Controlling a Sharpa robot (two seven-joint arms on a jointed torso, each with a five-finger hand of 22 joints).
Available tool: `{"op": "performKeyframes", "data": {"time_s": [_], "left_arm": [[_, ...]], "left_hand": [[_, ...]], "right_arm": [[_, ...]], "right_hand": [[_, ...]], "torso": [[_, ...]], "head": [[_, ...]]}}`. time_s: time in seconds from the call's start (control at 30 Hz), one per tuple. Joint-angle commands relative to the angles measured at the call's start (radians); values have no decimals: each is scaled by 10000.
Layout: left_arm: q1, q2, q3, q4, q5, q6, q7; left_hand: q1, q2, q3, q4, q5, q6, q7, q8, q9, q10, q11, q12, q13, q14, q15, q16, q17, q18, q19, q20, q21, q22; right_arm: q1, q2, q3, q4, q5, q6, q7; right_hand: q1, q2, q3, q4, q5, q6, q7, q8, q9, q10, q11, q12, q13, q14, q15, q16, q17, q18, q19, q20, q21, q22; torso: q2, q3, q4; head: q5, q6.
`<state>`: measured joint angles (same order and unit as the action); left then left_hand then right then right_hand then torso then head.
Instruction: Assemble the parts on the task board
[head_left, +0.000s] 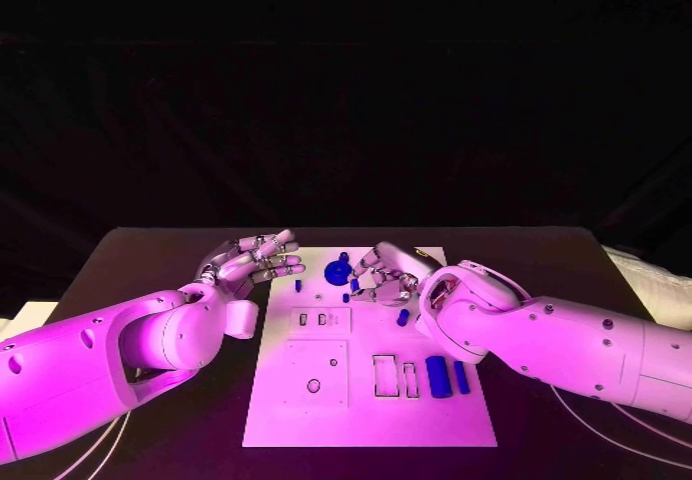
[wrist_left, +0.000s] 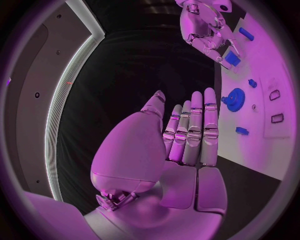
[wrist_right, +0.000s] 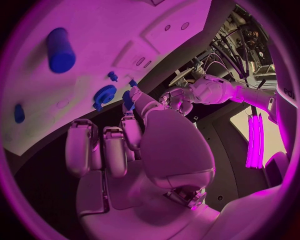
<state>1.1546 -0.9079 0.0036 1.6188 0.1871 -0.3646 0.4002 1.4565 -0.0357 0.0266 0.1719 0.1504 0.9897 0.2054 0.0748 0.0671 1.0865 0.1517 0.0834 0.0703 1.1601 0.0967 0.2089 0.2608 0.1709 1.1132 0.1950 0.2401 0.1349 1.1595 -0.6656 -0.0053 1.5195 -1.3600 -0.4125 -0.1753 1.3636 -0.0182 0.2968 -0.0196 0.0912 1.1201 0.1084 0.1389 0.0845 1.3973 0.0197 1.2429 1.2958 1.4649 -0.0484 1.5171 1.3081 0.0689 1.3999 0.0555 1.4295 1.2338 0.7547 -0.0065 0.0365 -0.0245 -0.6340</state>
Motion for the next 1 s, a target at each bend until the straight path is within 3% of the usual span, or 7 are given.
{"op": "performKeyframes", "data": {"time_s": [0.03, 0.2, 0.4, 0.53, 1.0], "left_arm": [[11, 2, 9, -4, -29, 257, 189], [13, 19, 9, 10, -29, 261, 180], [16, 26, 10, 72, -28, 251, 156], [17, 35, 10, 86, -28, 241, 140], [18, 60, 10, 100, -28, 241, 103]], "left_hand": [[118, 5, 18, -52, -9, -63, 18, -54, -12, -83, 9, -60, -10, -76, -5, -40, 14, 74, 17, 18, -40, -16], [118, 5, 18, -52, -9, -63, 18, -54, -12, -83, 9, -60, -10, -76, -5, -40, 14, 74, 17, 18, -40, -16], [125, 7, 23, -65, -11, -60, 15, -53, -11, -76, 7, -58, -9, -76, -6, -43, 21, 74, 18, 17, -42, -15], [146, 15, 35, -88, -12, -55, 12, -51, -10, -68, 3, -57, -8, -75, -10, -45, 30, 75, 20, 15, -43, -14], [156, 22, 43, -98, -11, -53, 11, -51, -9, -66, 1, -57, -8, -74, -11, -46, 35, 76, 21, 14, -44, -14]], "right_arm": [[-147, 327, -32, -127, -986, 453, -841], [-291, 770, -87, -325, -1284, 594, -1082], [-351, 1170, -183, -518, -1566, 690, -1254], [-390, 1341, -224, -607, -1636, 762, -1360], [-471, 1356, -253, -625, -1824, 938, -1552]], "right_hand": [[59, 162, 68, -8, 11, 243, -153, 75, 143, 27, -81, -57, -79, 802, -69, -54, 1404, 21, -86, -7, -54, -35], [4, 167, 86, -9, -34, 236, -154, 72, 144, 35, -82, -48, -66, 800, -70, -62, 1393, 30, -112, -6, -79, -85], [-30, 163, 93, -12, -62, 237, -157, 73, 146, 54, -83, -19, -38, 809, -71, -43, 1434, 30, -114, -2, -84, -91], [-66, 144, 92, -18, -79, 233, -158, 71, 146, 52, -83, -27, -41, 807, -71, -49, 1425, 33, -119, -1, -90, -102], [-142, 26, 106, -104, -158, 183, -137, 42, 138, -49, -69, -195, -157, 794, -64, -86, 1361, 54, -176, 4, -148, -210]], "torso": [[-8, -15, 17], [5, -18, 33], [11, -15, -3], [-1, 12, -21], [3, 15, -8]], "head": [[72, -62], [85, -109], [163, -174], [231, -207], [305, -357]]}}
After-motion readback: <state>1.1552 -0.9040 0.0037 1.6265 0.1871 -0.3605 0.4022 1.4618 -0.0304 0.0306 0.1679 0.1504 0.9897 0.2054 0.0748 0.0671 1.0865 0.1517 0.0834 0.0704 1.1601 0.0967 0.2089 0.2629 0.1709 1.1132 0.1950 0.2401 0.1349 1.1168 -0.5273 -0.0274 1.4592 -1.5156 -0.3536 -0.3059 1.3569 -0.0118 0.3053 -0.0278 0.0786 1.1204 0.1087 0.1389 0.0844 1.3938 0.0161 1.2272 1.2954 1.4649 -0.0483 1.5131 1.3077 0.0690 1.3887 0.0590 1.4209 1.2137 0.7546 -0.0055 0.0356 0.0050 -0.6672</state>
